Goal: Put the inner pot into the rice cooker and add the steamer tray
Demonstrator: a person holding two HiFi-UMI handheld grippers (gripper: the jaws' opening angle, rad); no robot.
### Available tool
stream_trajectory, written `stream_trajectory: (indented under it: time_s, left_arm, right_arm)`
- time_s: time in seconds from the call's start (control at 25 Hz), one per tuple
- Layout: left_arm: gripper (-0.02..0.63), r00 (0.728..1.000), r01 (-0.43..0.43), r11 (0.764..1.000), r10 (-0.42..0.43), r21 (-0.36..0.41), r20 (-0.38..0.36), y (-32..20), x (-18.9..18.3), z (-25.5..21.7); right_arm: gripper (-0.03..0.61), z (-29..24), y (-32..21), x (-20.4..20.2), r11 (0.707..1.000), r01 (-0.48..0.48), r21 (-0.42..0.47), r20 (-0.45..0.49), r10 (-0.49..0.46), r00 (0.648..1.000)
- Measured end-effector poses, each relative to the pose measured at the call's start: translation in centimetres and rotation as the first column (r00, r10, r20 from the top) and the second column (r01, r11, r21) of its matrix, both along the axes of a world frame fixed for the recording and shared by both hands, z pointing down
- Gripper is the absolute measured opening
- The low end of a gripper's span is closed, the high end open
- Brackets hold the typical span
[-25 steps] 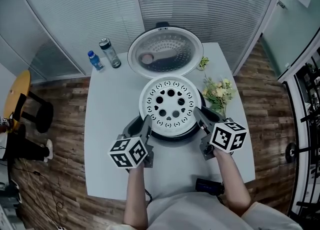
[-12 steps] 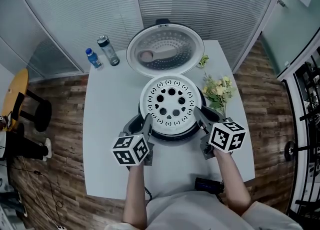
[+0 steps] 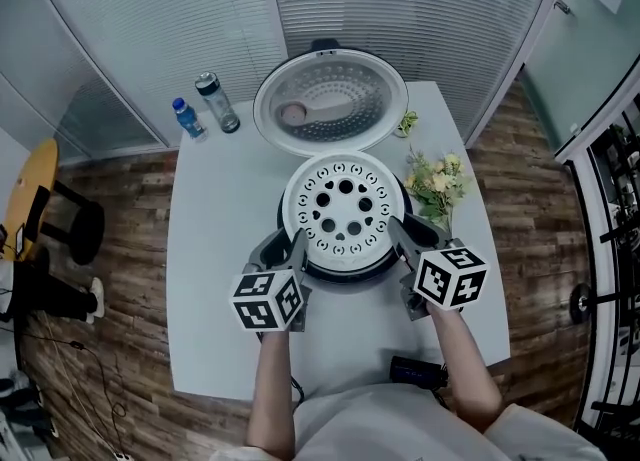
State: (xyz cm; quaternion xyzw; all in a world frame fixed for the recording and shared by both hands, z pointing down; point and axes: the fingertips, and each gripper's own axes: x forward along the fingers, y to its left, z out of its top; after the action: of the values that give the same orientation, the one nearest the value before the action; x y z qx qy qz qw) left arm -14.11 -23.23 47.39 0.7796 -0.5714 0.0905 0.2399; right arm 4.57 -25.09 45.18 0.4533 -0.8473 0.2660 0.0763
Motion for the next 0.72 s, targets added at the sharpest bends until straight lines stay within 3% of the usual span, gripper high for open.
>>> stream_trajectory:
  time_s: [0.72]
  left_arm:
    - [0.132,0.984,0.0,1.0,0.001,-0.004,0.178,-0.41,-0.07,0.17]
  right_arm:
    - [0.1,0.07,-0.14,-0.26,0.998,0.008,0.062,-0.153,0.001,0.988]
